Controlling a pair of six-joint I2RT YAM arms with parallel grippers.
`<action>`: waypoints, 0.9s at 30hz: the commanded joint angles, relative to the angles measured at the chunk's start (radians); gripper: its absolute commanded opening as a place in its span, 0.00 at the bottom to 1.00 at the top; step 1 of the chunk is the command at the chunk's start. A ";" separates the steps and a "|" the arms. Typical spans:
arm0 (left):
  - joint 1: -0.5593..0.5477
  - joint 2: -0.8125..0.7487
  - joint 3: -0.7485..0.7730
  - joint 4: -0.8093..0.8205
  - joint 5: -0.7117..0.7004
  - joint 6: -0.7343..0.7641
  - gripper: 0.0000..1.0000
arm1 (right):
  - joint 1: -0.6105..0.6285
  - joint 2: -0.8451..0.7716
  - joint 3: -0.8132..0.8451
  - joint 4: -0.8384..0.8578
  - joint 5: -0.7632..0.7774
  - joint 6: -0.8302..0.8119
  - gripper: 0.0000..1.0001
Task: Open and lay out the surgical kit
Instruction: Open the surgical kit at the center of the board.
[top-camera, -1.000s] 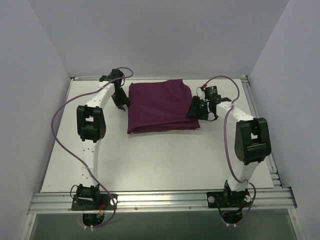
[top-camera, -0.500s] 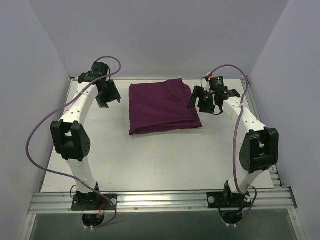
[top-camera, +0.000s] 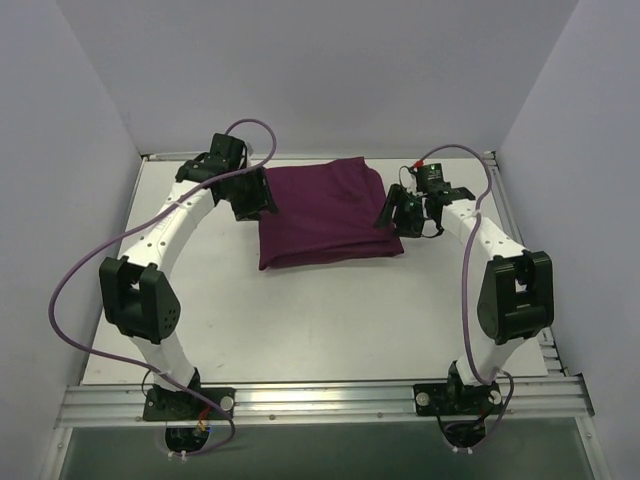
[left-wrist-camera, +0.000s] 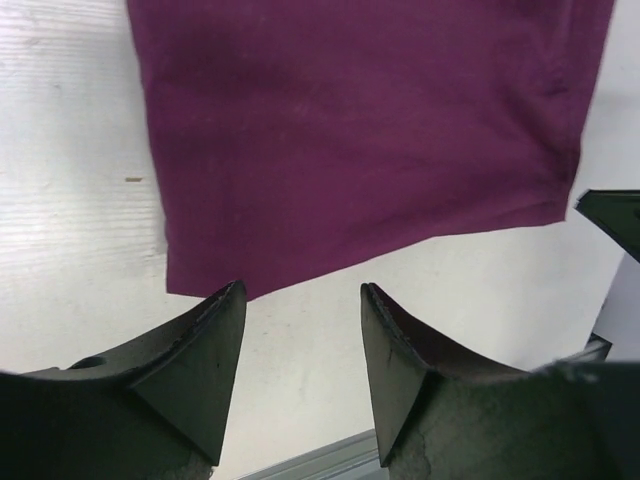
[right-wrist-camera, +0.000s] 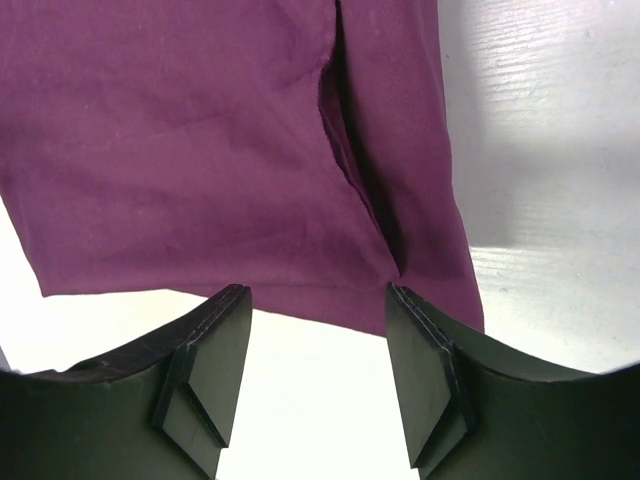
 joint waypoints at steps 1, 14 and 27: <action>-0.016 -0.075 0.012 0.094 0.078 -0.009 0.57 | -0.003 0.004 -0.021 0.021 -0.009 0.020 0.54; -0.064 -0.058 0.077 0.078 0.107 0.024 0.55 | -0.003 0.009 -0.072 0.041 0.010 0.037 0.47; -0.244 -0.003 0.151 0.079 -0.058 0.163 0.67 | 0.007 0.067 0.000 0.043 0.010 0.037 0.02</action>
